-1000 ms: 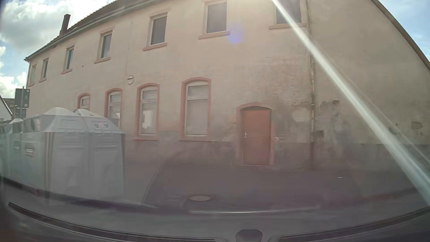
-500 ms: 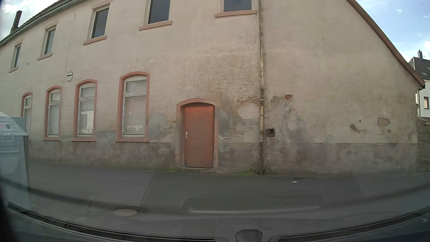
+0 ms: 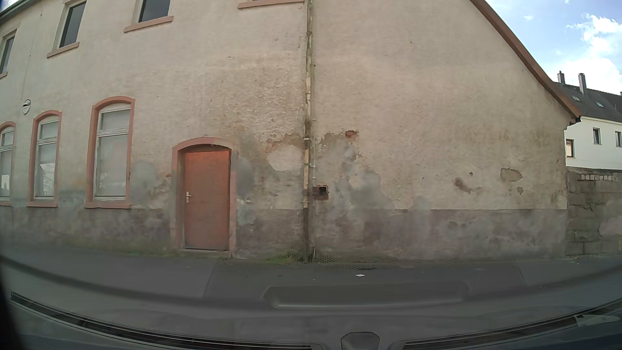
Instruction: Follow the waypoints while adhering to traffic rules and regulations
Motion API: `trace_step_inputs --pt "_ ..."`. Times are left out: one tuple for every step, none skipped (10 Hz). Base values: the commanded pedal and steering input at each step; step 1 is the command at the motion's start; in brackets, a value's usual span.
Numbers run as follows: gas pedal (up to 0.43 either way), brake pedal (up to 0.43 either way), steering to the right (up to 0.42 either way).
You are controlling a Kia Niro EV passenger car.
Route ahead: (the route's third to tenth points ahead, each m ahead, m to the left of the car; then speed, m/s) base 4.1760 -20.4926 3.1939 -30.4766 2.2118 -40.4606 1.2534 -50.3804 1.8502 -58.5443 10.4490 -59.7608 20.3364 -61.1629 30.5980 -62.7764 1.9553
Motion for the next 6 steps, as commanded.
trace_step_inputs --pt "0.000 0.128 0.617" --pt "0.000 0.140 0.617" --pt "0.000 0.140 0.617" --pt "0.000 0.152 0.617" --pt "0.000 0.152 0.616" --pt "0.000 0.165 0.616"
